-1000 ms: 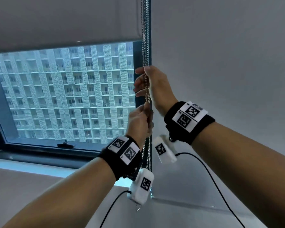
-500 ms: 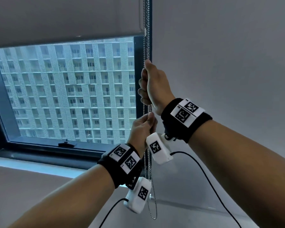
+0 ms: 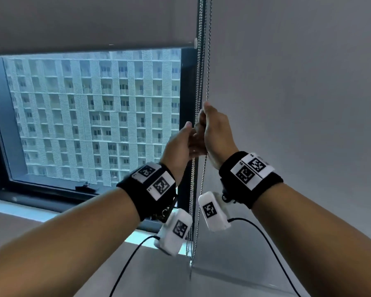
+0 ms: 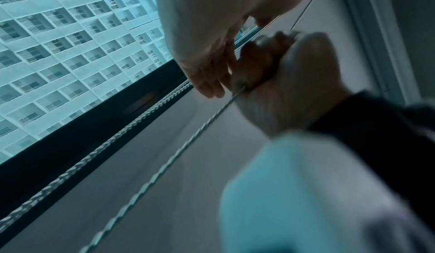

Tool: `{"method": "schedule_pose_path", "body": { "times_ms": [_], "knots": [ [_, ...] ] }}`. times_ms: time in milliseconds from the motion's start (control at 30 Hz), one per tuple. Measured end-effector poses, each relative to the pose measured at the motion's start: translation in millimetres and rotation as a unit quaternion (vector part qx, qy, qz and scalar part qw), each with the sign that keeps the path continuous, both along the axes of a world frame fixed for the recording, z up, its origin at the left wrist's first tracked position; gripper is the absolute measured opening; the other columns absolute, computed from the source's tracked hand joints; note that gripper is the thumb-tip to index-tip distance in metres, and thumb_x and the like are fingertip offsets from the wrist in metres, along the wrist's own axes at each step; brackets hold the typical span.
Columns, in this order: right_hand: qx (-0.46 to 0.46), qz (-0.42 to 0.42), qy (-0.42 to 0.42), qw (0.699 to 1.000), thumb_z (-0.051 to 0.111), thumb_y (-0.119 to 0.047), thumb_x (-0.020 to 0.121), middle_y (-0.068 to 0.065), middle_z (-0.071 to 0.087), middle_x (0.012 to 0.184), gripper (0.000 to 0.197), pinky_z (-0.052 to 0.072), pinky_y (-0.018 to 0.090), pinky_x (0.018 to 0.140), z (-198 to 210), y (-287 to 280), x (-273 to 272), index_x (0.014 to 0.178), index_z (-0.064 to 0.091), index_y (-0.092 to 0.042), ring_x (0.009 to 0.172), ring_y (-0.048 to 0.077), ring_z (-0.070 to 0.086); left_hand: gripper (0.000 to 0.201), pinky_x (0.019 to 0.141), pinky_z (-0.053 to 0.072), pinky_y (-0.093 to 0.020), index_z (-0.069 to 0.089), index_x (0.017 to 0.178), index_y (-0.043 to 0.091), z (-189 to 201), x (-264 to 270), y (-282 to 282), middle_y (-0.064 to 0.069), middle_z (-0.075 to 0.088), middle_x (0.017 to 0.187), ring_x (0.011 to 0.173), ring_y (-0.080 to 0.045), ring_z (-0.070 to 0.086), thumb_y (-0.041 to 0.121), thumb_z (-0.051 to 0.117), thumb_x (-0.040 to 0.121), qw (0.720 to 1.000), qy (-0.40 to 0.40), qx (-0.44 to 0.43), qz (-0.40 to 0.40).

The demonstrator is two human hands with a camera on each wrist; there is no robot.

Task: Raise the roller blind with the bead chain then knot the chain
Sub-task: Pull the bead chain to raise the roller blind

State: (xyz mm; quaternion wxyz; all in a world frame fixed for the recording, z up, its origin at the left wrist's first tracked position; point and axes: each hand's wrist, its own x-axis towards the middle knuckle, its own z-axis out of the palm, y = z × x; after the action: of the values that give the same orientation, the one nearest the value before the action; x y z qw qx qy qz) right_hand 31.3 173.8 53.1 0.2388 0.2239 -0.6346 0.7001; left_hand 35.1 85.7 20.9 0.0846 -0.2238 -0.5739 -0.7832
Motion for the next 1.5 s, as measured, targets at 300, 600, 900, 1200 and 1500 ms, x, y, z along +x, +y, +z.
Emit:
{"method": "schedule_pose_path", "body": {
  "times_ms": [300, 600, 900, 1200, 1500],
  "knots": [
    [-0.024, 0.055, -0.070, 0.996, 0.031, -0.036, 0.104, -0.009, 0.027, 0.042, 0.051, 0.017, 0.014, 0.039, -38, -8, 8, 0.055, 0.029, -0.023, 0.034, 0.007, 0.018, 0.045, 0.071, 0.049, -0.031, 0.057, 0.103, 0.002, 64, 10, 7, -0.014, 0.063, 0.082, 0.079, -0.027, 0.062, 0.038, 0.031, 0.100, 1.000, 0.014, 0.006, -0.018],
    [0.030, 0.005, -0.039, 0.999, 0.032, -0.016, 0.105, 0.002, 0.024, 0.053, 0.039, 0.022, 0.014, 0.038, -77, -10, 19, 0.068, 0.039, -0.008, 0.039, 0.003, 0.020, 0.039, 0.038, 0.014, -0.016, 0.046, 0.067, 0.015, 51, 3, 18, 0.007, 0.028, 0.042, 0.034, -0.008, 0.019, 0.033, 0.036, 0.100, 0.999, 0.032, 0.010, 0.040],
    [0.126, -0.065, -0.076, 0.987, 0.031, -0.009, 0.105, -0.012, 0.047, 0.068, 0.039, 0.043, 0.007, 0.051, -79, -1, 11, 0.069, 0.041, -0.022, 0.046, -0.011, 0.051, 0.039, 0.043, 0.008, -0.021, 0.042, 0.063, 0.016, 45, 6, 22, 0.002, 0.025, 0.047, 0.035, -0.009, 0.016, 0.027, 0.038, 0.100, 0.997, 0.066, 0.014, 0.046],
    [0.019, -0.027, 0.039, 0.999, 0.035, -0.017, 0.088, -0.007, 0.058, 0.062, 0.026, 0.047, 0.024, 0.049, -51, 6, -5, 0.083, 0.060, -0.011, 0.054, 0.005, 0.055, 0.034, 0.031, 0.023, -0.015, 0.050, 0.070, 0.011, -2, -3, 10, 0.005, 0.034, 0.044, 0.031, -0.006, 0.028, 0.023, 0.040, 0.099, 0.997, 0.052, -0.008, 0.050],
    [0.066, -0.005, 0.014, 0.998, 0.034, -0.031, 0.102, 0.015, 0.059, 0.081, 0.041, 0.050, 0.037, 0.061, 24, -3, 2, 0.112, 0.059, 0.000, 0.069, 0.025, 0.057, 0.036, 0.034, 0.018, -0.018, 0.045, 0.063, 0.015, -40, -5, 13, 0.007, 0.036, 0.045, 0.034, -0.005, 0.027, 0.019, 0.041, 0.099, 0.999, 0.005, -0.002, 0.043]
  ]
}}
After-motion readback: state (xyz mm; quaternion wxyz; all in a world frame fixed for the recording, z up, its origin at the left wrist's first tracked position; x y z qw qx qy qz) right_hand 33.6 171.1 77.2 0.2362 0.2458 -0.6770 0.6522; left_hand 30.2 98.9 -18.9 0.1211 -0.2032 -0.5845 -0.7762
